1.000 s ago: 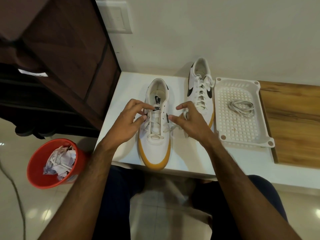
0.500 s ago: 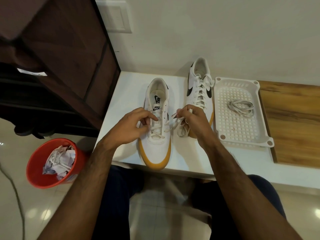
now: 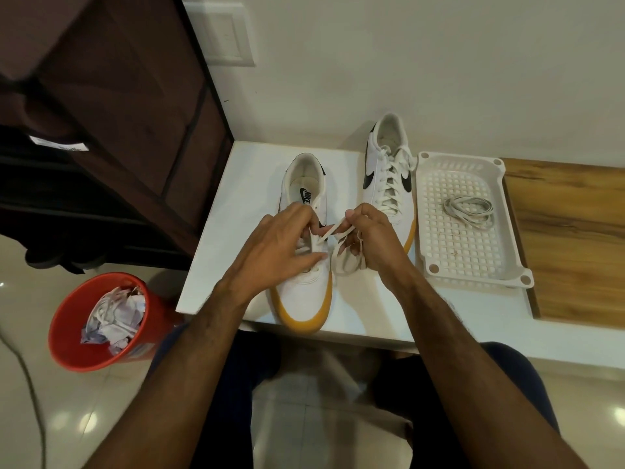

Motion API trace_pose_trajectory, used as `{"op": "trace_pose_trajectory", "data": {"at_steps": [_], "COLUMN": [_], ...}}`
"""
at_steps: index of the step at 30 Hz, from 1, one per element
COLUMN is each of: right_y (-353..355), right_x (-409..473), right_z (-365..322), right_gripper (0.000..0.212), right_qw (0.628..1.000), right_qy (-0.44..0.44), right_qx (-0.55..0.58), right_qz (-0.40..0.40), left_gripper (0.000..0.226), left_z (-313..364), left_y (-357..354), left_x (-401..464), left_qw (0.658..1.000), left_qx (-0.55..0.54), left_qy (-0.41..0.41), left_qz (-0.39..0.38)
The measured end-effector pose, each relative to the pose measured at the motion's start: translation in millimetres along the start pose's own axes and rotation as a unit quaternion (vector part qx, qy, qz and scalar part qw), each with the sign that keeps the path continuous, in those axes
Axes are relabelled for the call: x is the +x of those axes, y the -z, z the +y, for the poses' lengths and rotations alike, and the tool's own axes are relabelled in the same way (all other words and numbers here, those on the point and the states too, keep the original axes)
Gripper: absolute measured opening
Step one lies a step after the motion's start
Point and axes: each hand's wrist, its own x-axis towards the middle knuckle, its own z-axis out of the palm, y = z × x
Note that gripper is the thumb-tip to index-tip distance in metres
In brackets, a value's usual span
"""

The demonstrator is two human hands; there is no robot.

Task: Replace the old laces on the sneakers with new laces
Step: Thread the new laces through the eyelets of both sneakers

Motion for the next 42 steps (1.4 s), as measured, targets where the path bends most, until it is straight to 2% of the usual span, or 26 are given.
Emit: {"op": "trace_pose_trajectory", "data": {"at_steps": [2,4,7,9,13,16,18,20,23,25,27,29,33,36,37,39,40,42], "right_y": [2,3,11,20,39,43,41,38,33,32,32,32,26,22,20,18,16,9], "right_x": [1,2,0,-1,3,7,9,10,12,12,11,11,9,12,12,11,9,-1], "right_z": [-4,-9,-17,-22,-25,-23,-19,-17,-17,-17,-16,-16,-14,-3,-1,-2,-7,-18], "right_gripper": [0.027,0.028,0.020,0.023,0.016,0.010,0.012,0.023,0.033,0.037,0.038,0.033,0.018,0.008,0.010,0.014,0.013,0.017], "right_qw": [0.999,0.997,0.998,0.999,0.989,0.967,0.964,0.970,0.981,0.985,0.990,0.990,0.980,0.950,0.927,0.894,0.904,0.961], "right_qy": [-0.028,-0.047,-0.033,-0.014,0.020,0.047,0.058,0.067,0.087,0.103,0.120,0.134,0.152,0.162,0.176,0.225,0.245,0.210], "right_qx": [0.036,0.055,-0.012,-0.013,0.140,0.244,0.256,0.229,0.174,0.134,0.074,0.003,-0.124,-0.261,-0.317,-0.357,-0.326,-0.181], "right_qz": [-0.008,-0.033,-0.050,-0.027,0.053,0.064,0.053,0.042,0.026,0.020,0.026,0.037,0.018,0.058,0.093,0.147,0.129,-0.001], "left_gripper": [0.035,0.030,0.026,0.025,0.026,0.019,0.014,0.003,0.007,0.004,0.003,0.007,0.014,0.010,0.009,0.010,0.011,0.012], "left_z": [1,0,0,4,21,34,35,30,21,23,27,35,47,50,48,46,44,41], "left_y": [-4,-2,1,-1,-18,-29,-30,-23,-8,2,10,23,53,69,72,70,65,51], "left_x": [1,1,0,0,3,6,6,3,-4,-8,-8,-7,-4,-2,-1,1,2,1], "left_qw": [0.997,0.996,0.994,0.987,0.973,0.969,0.981,0.997,0.976,0.959,0.956,0.946,0.866,0.812,0.809,0.840,0.860,0.885], "left_qx": [0.068,0.080,0.108,0.153,0.226,0.248,0.191,0.053,-0.152,-0.212,-0.245,-0.313,-0.484,-0.550,-0.551,-0.501,-0.469,-0.434], "left_qy": [-0.013,-0.003,-0.022,-0.045,-0.035,0.002,0.001,0.006,0.033,0.055,0.062,0.044,-0.013,-0.023,-0.020,-0.003,0.008,0.037], "left_qz": [-0.018,-0.026,-0.017,-0.015,-0.007,-0.007,-0.021,-0.060,-0.152,-0.181,-0.147,-0.069,0.125,0.193,0.205,0.210,0.199,0.163]}}
